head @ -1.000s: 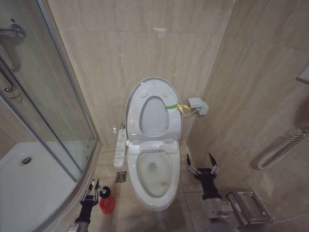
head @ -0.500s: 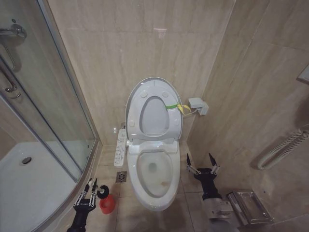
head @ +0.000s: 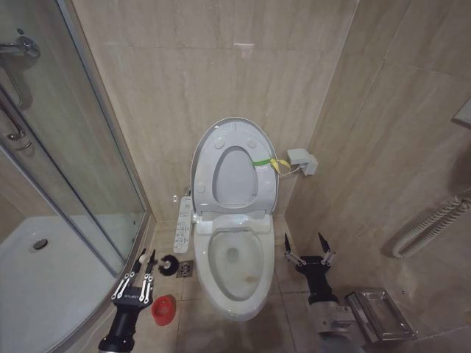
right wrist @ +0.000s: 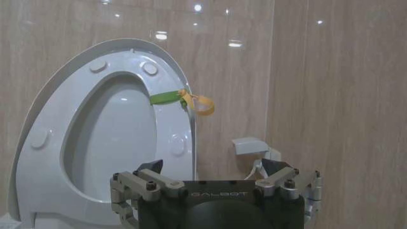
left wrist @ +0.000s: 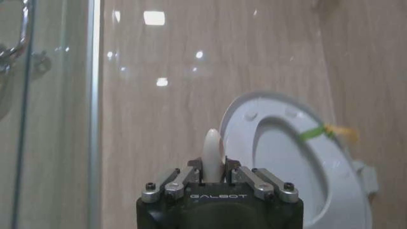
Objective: Open the toilet lid, clean the toilet bowl with a toilet brush, close the toilet lid, and flush.
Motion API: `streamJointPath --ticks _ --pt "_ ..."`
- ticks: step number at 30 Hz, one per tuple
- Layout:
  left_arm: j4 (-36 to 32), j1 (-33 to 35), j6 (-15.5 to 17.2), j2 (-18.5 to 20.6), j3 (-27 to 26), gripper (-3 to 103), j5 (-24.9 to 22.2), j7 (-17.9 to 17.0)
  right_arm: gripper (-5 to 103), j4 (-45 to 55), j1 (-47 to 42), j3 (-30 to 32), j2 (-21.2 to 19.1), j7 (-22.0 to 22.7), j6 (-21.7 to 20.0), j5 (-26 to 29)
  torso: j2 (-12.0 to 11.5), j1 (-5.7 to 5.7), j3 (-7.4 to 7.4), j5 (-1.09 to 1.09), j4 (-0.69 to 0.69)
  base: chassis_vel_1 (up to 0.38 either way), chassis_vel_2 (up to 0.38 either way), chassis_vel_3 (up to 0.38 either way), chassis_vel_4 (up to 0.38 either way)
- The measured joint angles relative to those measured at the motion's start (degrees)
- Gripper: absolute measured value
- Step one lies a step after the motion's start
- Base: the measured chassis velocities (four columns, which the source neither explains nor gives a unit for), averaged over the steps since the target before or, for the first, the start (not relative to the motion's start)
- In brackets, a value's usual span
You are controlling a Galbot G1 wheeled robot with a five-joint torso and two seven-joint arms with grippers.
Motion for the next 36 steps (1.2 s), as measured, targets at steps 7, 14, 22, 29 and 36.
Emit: streamJointPath --ticks 7,14,22,29,36 --pt "-1.95 -1.74 1.13 1.58 2.26 22 -1.47 1.40 100 0.00 0.00 0.00 0.00 0.00 0.00 0.00 0.00 0.00 0.00 -0.01 0.00 0.000 0.000 0.000 0.000" --pt "-1.99 -5.98 2.06 4.31 5.56 22 -6.78 4.08 100 0.00 0.00 0.00 0.00 -0.01 0.00 0.00 -0.01 0.00 0.01 -0.01 0.00 0.000 0.000 0.000 0.000" --pt "1.24 -13.14 2.55 8.41 9.84 22 -14.28 6.90 100 0.00 0.00 0.00 0.00 0.00 0.00 0.00 -0.01 0.01 0.01 -0.01 0.00 0.000 0.000 0.000 0.000" --pt "6.56 -20.62 2.62 11.83 14.51 22 -18.73 8.23 100 0.00 0.00 0.00 0.00 0.01 0.00 0.00 -0.01 0.01 0.01 -0.01 0.00 0.000 0.000 0.000 0.000" --pt "13.98 -26.40 2.61 14.54 20.36 22 -21.34 8.53 100 0.00 0.00 0.01 0.00 0.01 0.00 0.00 -0.01 0.01 0.01 -0.02 0.00 0.000 0.000 0.000 0.000"
